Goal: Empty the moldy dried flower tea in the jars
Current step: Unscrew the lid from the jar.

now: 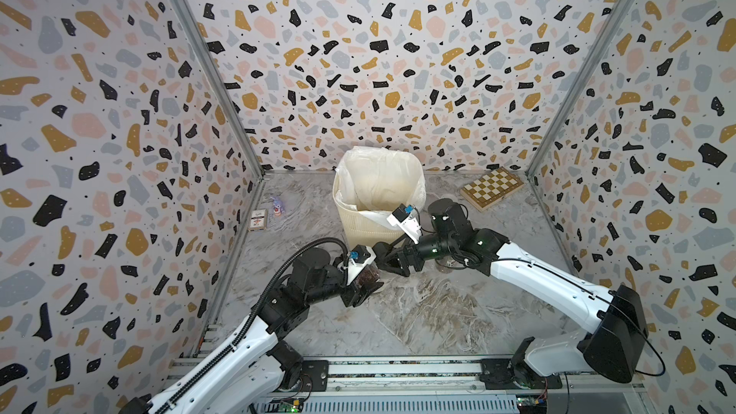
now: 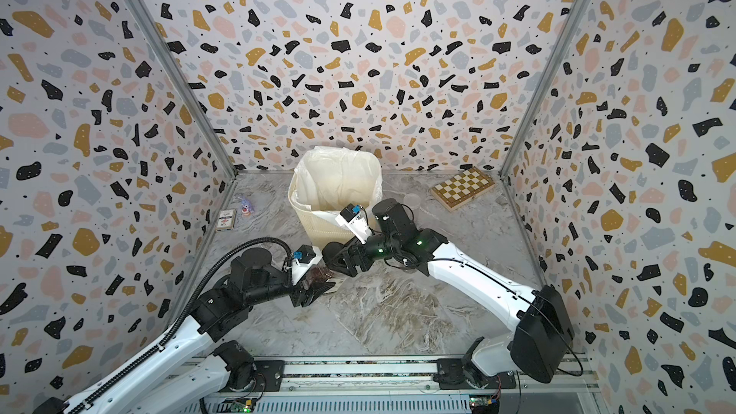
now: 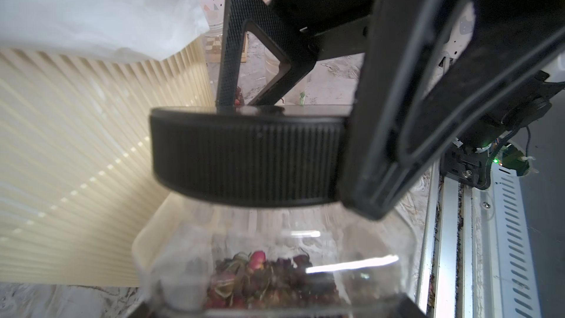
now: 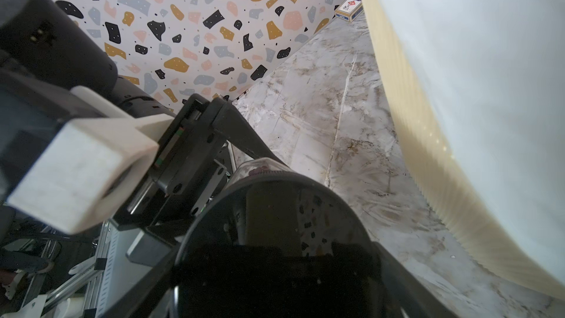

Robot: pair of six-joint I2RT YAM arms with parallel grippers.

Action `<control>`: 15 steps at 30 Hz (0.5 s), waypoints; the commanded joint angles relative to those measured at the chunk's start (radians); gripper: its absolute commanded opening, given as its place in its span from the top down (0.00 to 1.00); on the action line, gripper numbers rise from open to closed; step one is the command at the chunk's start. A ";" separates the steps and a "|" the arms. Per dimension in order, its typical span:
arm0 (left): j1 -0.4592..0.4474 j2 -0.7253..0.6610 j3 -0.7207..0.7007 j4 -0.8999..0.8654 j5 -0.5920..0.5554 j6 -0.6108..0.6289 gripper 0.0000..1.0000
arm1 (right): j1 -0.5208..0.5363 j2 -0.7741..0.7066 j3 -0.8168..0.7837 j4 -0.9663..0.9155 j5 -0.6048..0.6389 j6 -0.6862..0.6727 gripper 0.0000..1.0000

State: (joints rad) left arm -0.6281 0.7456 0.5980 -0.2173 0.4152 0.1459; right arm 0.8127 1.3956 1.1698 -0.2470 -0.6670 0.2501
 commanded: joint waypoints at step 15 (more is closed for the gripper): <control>0.022 0.044 0.103 -0.068 0.620 -0.080 0.46 | -0.055 -0.285 -0.185 0.068 -0.345 -0.378 0.28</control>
State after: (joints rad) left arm -0.6163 0.7834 0.6533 -0.2573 0.8818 0.0746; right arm 0.7918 1.1477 0.9897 -0.2008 -0.9005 -0.0551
